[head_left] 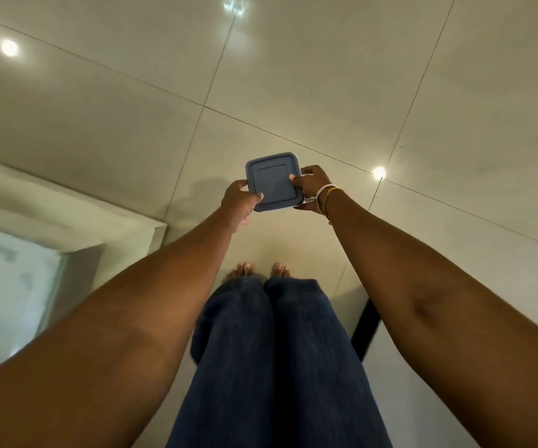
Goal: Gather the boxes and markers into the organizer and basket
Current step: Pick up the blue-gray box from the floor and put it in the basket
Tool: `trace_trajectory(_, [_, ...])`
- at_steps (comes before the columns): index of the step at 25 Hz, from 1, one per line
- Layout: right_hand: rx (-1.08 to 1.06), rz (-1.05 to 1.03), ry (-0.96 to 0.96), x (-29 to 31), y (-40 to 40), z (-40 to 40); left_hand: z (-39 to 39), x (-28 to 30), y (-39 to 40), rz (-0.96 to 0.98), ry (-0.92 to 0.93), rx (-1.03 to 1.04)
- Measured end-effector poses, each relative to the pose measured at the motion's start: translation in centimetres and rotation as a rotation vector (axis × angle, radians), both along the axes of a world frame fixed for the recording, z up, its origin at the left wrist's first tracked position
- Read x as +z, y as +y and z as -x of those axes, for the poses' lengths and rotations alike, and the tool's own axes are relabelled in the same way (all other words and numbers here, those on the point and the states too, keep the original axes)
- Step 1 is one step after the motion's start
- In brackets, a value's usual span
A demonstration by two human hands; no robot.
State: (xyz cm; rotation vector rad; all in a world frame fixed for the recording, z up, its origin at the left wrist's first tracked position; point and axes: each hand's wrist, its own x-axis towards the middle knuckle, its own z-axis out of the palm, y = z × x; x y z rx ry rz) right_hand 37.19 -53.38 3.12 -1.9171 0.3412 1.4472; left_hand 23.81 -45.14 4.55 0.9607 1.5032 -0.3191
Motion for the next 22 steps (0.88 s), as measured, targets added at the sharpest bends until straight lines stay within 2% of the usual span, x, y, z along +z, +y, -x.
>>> trace_trajectory(5, [0.105, -0.043, 0.017, 16.6, -0.5, 6.7, 8.8, 17.0, -2.8, -0.047, 0.008, 0.133])
trace_trajectory(9, [0.233, -0.104, 0.09, 24.7, -0.2, 14.0, 17.4, 24.9, -4.8, -0.039, 0.018, 0.295])
trace_trajectory(15, [0.329, -0.1, 0.12, 27.7, -0.4, 26.7, 29.9, 28.8, -7.5, -0.12, 0.048, 0.447])
trace_trajectory(19, [0.363, -0.074, 0.111, 26.7, -1.0, 35.6, 39.3, 29.5, -8.4, -0.206, 0.097, 0.461])
trace_trajectory(22, [0.466, -0.075, 0.048, 27.2, -0.4, 41.1, 45.7, 30.3, -8.2, -0.276, 0.098, 0.455])
